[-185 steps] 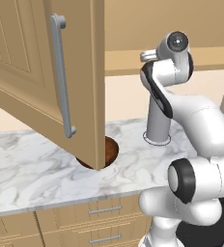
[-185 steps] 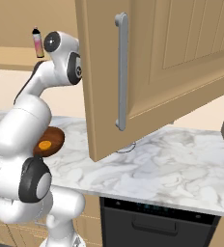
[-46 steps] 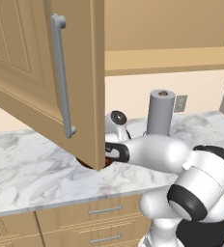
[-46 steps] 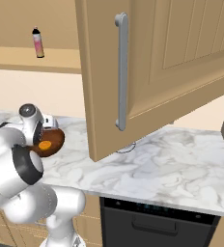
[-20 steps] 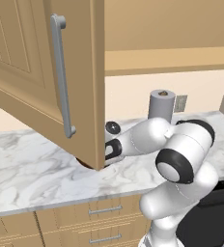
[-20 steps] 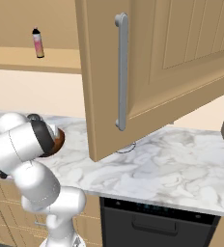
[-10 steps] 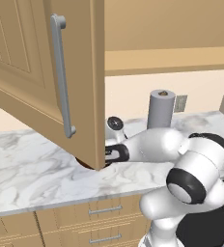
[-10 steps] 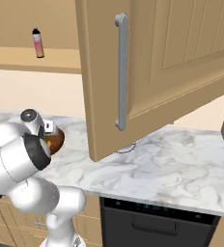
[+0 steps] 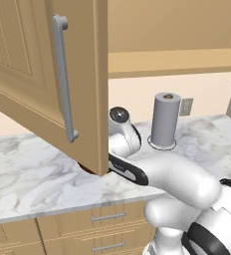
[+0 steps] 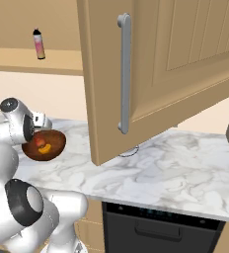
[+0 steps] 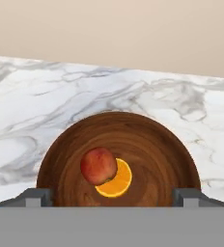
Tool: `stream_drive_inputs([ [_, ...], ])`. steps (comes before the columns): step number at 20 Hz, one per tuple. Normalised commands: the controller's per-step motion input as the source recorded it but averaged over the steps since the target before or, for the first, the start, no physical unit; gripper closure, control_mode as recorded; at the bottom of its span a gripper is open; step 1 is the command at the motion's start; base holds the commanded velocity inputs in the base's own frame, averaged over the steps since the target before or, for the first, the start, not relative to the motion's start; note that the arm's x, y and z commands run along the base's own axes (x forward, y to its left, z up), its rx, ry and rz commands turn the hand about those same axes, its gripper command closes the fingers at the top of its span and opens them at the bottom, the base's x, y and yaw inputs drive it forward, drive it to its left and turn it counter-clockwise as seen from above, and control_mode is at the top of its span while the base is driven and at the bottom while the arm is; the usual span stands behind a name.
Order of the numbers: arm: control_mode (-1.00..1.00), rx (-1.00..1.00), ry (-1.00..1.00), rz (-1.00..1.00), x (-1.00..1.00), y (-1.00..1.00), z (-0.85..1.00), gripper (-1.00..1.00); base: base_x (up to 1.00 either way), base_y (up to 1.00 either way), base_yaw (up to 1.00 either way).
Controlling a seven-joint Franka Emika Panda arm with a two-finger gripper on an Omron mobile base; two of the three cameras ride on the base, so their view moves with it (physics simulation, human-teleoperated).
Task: Open the cabinet. Pick the orange and apple from the cabinet and place them into the bowl. Then close the cabinet.
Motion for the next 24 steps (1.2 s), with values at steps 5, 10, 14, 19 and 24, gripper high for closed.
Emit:
stream_drive_inputs([
  [5, -1.00, 0.00, 0.04, -0.05, -0.53, -0.26, 0.52, -1.00, 0.00, 0.00, 0.00],
  [10, -1.00, 0.02, -0.03, 0.00, -0.84, -0.38, 0.14, -1.00, 0.00, 0.00, 0.00],
  [14, -1.00, 0.06, -0.06, 0.00, -0.94, -0.45, 0.24, -1.00, 0.00, 0.00, 0.00],
  [19, -1.00, 0.04, -0.03, 0.00, -0.85, -0.43, 0.45, -1.00, 0.00, 0.00, 0.00],
  [24, -1.00, 0.04, -0.06, 0.00, -0.66, -0.34, 0.58, -1.00, 0.00, 0.00, 0.00],
])
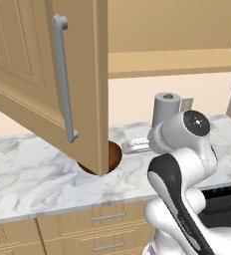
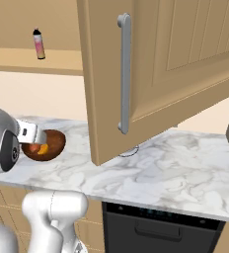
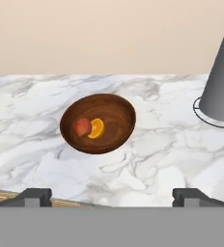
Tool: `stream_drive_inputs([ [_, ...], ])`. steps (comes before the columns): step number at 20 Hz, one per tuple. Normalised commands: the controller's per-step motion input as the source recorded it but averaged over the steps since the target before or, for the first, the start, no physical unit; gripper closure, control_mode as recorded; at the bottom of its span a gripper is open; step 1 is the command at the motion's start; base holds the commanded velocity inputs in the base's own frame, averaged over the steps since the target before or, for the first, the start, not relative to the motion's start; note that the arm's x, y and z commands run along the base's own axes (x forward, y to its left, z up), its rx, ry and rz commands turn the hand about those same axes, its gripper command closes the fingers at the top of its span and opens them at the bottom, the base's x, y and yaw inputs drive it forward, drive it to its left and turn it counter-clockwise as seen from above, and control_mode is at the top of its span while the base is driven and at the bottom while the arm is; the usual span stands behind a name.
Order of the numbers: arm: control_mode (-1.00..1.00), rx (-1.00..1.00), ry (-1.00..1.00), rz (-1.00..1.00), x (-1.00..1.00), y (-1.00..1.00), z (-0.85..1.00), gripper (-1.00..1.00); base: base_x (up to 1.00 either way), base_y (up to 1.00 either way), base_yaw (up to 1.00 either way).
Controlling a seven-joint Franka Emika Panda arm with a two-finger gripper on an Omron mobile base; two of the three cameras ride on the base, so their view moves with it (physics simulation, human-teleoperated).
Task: Open the cabinet. Pick the orange and apple from the cabinet and place them into the bowl. Then close the cabinet.
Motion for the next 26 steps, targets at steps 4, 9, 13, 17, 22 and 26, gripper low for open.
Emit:
stream_drive_inputs([
  [4, -1.00, 0.05, 0.01, -0.02, -0.41, -0.34, 0.76, -1.00, 0.00, 0.00, 0.00],
  [9, -1.00, 0.06, 0.02, -0.10, -0.51, -0.38, 0.62, -1.00, 0.00, 0.00, 0.00],
  [13, -1.00, 0.05, 0.00, -0.12, -0.63, -0.41, 0.38, -1.00, 0.00, 0.00, 0.00],
  [17, -1.00, 0.08, 0.00, -0.15, -0.54, -0.46, 0.27, -1.00, 0.00, 0.00, 0.00],
  [22, -1.00, 0.11, 0.00, -0.14, -0.40, -0.50, 0.24, -1.00, 0.00, 0.00, 0.00],
  [26, -1.00, 0.12, 0.00, -0.12, -0.24, -0.47, 0.16, -1.00, 0.00, 0.00, 0.00],
])
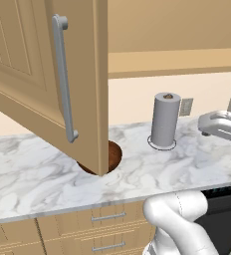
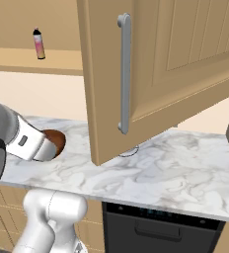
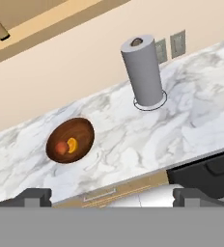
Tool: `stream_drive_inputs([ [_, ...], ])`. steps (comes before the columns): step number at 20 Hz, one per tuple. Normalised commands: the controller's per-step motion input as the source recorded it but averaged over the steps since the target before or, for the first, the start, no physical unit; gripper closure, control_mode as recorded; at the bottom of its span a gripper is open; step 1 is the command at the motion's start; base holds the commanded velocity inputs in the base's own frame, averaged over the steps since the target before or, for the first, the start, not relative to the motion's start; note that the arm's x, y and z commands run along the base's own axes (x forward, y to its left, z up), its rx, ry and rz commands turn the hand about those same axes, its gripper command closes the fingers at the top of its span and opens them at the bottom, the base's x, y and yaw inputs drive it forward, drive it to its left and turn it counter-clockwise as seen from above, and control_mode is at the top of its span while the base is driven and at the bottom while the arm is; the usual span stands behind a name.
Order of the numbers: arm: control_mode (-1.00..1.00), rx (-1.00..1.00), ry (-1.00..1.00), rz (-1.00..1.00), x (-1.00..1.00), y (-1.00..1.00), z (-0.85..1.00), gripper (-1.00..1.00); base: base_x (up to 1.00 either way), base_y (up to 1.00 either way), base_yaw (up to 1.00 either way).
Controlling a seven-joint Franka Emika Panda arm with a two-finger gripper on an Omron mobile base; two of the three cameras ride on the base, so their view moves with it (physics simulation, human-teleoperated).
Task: Open the cabinet. Pick the orange and apple from the cabinet and place them into the bowl. Then close the cabinet.
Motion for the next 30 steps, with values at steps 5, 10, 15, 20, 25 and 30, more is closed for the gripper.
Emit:
stream_drive_inputs([
  [5, -1.00, 0.09, 0.00, -0.12, -0.05, -0.38, 0.09, -1.00, 0.00, 0.00, 0.00],
  [10, -1.00, 0.07, 0.00, -0.12, -0.03, -0.45, 0.06, -1.00, 0.00, 0.00, 0.00],
  [15, -1.00, 0.06, 0.00, -0.10, -0.07, -0.48, 0.00, -1.00, 0.00, 0.00, 0.00],
  [20, -1.00, 0.06, 0.00, -0.09, -0.09, -0.52, 0.00, -1.00, 0.00, 0.00, 0.00],
  [25, -1.00, 0.06, 0.00, -0.05, -0.10, -0.51, 0.00, -1.00, 0.00, 0.00, 0.00],
  [30, -1.00, 0.04, -0.03, 0.00, -0.12, -0.52, 0.00, -1.00, 0.00, 0.00, 0.00],
])
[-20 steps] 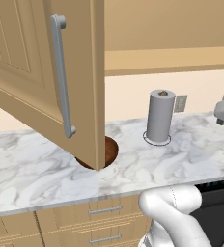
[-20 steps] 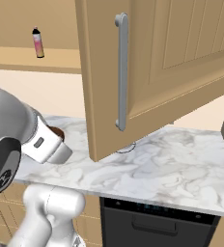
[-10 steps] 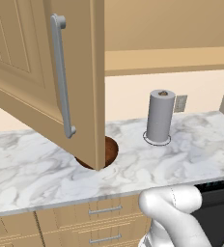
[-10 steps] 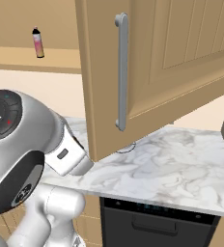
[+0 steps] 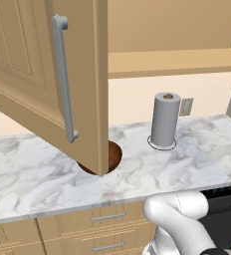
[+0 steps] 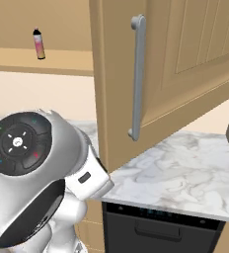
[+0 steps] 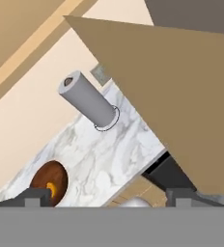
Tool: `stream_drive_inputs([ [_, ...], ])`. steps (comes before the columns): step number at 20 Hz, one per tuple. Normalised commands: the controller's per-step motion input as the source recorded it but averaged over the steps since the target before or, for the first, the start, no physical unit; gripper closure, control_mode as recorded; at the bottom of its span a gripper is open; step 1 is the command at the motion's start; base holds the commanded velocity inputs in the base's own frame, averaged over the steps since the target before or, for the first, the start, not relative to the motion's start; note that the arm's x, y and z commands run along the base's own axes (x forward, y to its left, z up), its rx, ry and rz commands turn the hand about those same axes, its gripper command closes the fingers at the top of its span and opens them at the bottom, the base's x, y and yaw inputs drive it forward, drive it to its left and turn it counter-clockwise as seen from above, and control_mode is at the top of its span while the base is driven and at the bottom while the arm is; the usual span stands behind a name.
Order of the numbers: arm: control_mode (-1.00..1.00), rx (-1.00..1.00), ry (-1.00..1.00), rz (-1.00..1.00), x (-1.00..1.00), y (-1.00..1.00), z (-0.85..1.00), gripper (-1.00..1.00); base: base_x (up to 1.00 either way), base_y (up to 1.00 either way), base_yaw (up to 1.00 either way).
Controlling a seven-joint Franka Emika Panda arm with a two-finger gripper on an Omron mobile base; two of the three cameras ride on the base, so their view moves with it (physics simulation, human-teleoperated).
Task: Open the cabinet. Pick the orange and apple from the cabinet and place them into the bowl. Then close the cabinet.
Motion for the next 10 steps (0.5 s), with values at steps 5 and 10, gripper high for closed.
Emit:
stream_drive_inputs([
  [5, -1.00, 0.04, -0.17, 0.00, -0.03, -0.17, 0.00, -1.00, 0.00, 0.00, 0.00],
  [10, -1.00, 0.02, -0.13, -0.07, -0.32, 0.00, 0.00, -1.00, 0.00, 0.00, 0.00],
])
